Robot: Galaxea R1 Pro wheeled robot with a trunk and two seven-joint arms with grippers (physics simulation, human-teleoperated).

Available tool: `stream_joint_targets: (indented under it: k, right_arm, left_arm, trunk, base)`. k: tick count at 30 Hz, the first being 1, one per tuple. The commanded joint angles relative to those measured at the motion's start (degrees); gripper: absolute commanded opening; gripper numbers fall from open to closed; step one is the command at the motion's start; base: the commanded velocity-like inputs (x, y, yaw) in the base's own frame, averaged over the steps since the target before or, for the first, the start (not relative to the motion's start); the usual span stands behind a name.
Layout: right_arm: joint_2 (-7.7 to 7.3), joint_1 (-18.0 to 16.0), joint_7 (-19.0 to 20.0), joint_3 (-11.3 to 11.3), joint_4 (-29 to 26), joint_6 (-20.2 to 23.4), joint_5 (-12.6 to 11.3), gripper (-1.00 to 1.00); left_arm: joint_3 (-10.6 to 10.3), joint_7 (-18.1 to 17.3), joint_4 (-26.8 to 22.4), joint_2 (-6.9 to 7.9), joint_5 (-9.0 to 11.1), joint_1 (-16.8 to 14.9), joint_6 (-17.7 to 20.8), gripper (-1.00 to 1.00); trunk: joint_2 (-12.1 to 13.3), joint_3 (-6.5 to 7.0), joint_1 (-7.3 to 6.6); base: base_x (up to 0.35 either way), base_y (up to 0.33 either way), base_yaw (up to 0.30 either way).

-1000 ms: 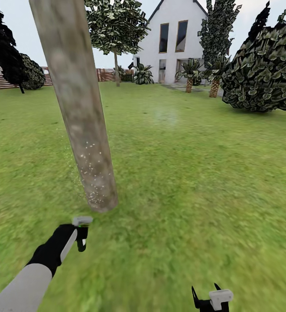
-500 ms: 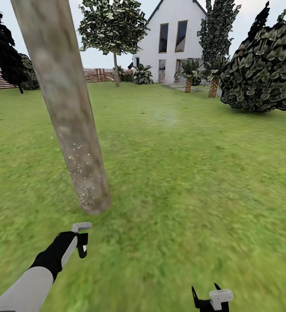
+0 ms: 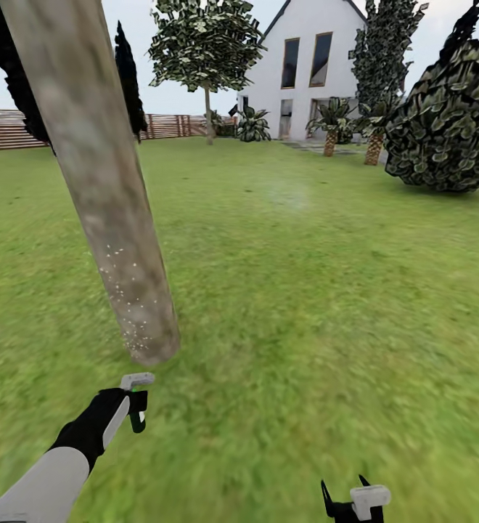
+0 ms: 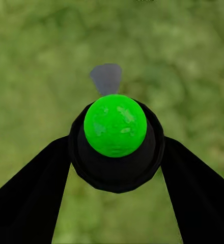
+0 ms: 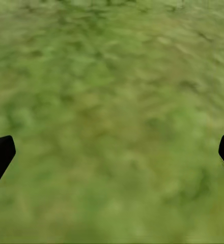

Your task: In the garden, pick up the pesticide atomizer on the floor and spray pesticide onto both trees until each tree trunk is fully covered.

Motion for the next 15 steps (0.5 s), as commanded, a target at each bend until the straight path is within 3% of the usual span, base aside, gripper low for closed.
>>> stream_joint_targets:
  k: [1,15]
  right_arm:
    - [0.0,-0.02,0.0,-0.02,0.0,0.0,0.01,1.0]
    - [-0.05,-0.03,0.0,-0.05,0.0,0.0,0.01,1.0]
  left_arm:
    - [0.0,-0.04,0.01,0.0,-0.02,0.0,0.0,-1.0]
    - [0.05,-0.01,0.02,0.0,-0.11,0.02,0.05,-1.0]
  trunk:
    - [0.0,0.0,0.0]
    - [0.0,0.0,0.0]
  base:
    - [0.148,-0.244,0.276]
    - [0.143,-0.249,0.27]
